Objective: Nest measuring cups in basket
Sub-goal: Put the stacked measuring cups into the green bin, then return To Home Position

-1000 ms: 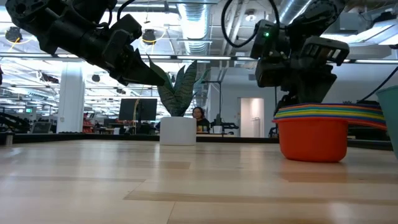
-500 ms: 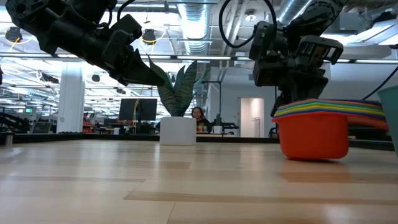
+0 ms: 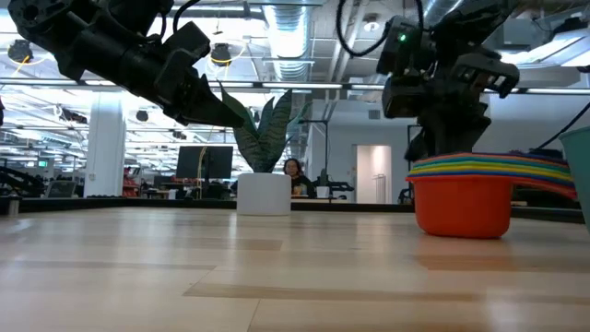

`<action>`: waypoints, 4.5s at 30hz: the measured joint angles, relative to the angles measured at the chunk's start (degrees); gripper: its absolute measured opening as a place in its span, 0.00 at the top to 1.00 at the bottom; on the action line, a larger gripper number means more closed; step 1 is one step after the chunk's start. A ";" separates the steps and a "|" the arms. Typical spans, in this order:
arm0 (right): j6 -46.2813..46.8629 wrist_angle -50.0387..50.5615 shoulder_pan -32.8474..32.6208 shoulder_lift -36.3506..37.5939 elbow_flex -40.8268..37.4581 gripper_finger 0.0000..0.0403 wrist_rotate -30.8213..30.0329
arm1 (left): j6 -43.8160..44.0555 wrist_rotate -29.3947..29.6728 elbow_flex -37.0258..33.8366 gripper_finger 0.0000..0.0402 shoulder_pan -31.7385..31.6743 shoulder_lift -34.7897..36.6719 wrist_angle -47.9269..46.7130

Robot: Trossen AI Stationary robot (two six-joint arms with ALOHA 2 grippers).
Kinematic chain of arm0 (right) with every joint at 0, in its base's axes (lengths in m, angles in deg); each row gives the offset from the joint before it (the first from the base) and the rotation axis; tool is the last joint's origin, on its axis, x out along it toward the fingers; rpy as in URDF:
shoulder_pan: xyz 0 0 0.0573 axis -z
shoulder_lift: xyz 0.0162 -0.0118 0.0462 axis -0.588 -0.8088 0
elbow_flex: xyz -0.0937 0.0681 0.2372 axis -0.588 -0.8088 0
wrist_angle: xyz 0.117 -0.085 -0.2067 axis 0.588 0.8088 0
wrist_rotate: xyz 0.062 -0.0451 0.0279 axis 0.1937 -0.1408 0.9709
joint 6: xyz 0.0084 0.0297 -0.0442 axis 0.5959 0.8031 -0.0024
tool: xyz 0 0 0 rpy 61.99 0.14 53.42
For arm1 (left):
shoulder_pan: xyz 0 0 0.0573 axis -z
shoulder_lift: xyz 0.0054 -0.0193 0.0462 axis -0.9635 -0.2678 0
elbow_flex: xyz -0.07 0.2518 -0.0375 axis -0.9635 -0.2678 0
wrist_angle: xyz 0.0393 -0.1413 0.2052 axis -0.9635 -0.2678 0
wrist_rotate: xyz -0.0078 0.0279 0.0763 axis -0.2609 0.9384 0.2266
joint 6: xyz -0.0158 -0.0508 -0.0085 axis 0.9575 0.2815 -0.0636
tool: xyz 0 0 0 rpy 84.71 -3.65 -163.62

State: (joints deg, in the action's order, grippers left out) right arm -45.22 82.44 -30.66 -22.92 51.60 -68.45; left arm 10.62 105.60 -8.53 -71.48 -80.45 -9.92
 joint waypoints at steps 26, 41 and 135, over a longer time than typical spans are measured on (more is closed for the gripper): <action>3.07 4.92 -3.11 11.38 0.07 0.75 -9.69 | -0.17 1.56 -0.02 1.00 -0.02 0.02 0.09; 11.47 14.38 -9.28 31.33 0.14 0.75 -10.57 | 0.97 3.97 -0.02 1.00 -0.02 0.02 0.59; 25.55 16.40 -37.57 16.70 10.95 0.55 -19.15 | 2.81 0.71 0.11 1.00 0.55 26.14 -6.99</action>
State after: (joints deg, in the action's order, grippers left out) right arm -19.67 98.84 -68.23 -6.22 62.56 -87.59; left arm 13.43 106.30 -8.42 -70.93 -54.31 -16.92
